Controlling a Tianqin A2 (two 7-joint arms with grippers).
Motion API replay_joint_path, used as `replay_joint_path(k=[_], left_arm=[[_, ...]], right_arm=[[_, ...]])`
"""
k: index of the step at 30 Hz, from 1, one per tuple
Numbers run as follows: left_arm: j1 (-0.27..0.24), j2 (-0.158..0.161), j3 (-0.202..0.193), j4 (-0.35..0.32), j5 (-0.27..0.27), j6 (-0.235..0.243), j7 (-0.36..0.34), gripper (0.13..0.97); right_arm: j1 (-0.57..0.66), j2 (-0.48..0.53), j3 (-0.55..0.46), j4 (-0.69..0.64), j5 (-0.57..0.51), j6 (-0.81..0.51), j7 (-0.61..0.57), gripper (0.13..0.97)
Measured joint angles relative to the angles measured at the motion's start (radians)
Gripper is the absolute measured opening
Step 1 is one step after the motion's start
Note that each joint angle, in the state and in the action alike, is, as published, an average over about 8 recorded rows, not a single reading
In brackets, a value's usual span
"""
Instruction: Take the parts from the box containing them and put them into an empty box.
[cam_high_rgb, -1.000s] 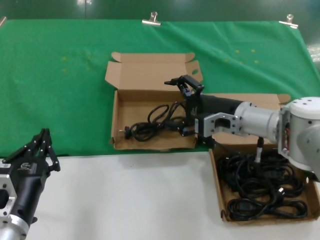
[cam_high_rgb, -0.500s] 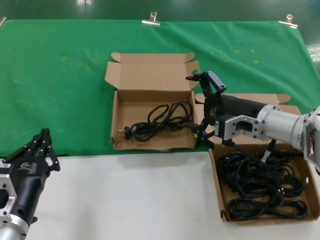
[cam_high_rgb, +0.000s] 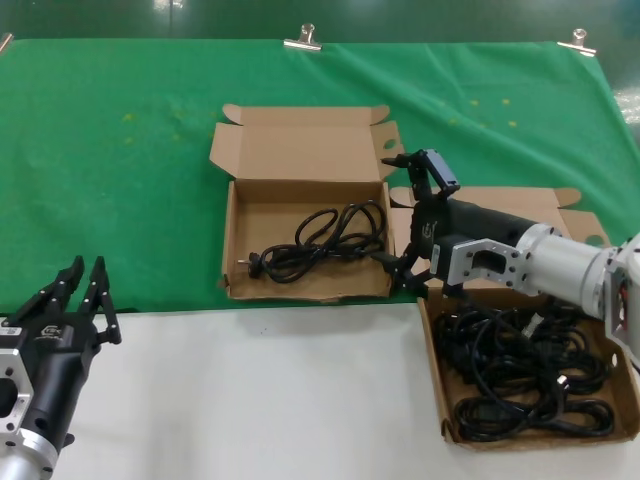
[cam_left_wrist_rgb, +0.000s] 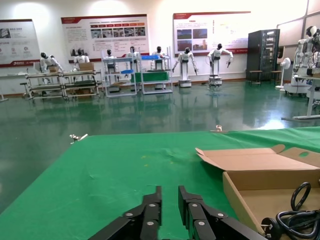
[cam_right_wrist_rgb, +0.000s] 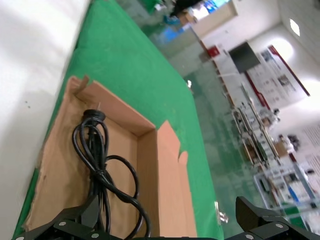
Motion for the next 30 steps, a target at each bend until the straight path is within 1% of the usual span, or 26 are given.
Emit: replay_joint_path(k=[4, 12, 13, 21, 22, 30], left_arm=[[0.0, 0.0, 0.0, 0.0, 0.0, 0.0, 0.0, 0.194], [0.0, 0.0, 0.0, 0.0, 0.0, 0.0, 0.0, 0.286], [0.0, 0.0, 0.0, 0.0, 0.0, 0.0, 0.0, 0.286], [0.0, 0.0, 0.0, 0.0, 0.0, 0.0, 0.0, 0.442], [0.0, 0.0, 0.0, 0.0, 0.0, 0.0, 0.0, 0.442], [0.0, 0.0, 0.0, 0.0, 0.0, 0.0, 0.0, 0.653]], right_arm=[[-0.047, 0.002, 0.011, 0.046, 0.009, 0.034, 0.056, 0.966], [-0.152, 0.007, 0.037, 0.149, 0.028, 0.111, 0.181, 0.966], [-0.165, 0.007, 0.04, 0.162, 0.031, 0.121, 0.197, 0.966], [-0.271, 0.012, 0.066, 0.266, 0.05, 0.198, 0.323, 0.966], [-0.284, 0.012, 0.069, 0.279, 0.053, 0.208, 0.338, 0.966], [-0.39, 0.017, 0.094, 0.384, 0.072, 0.286, 0.466, 0.966]])
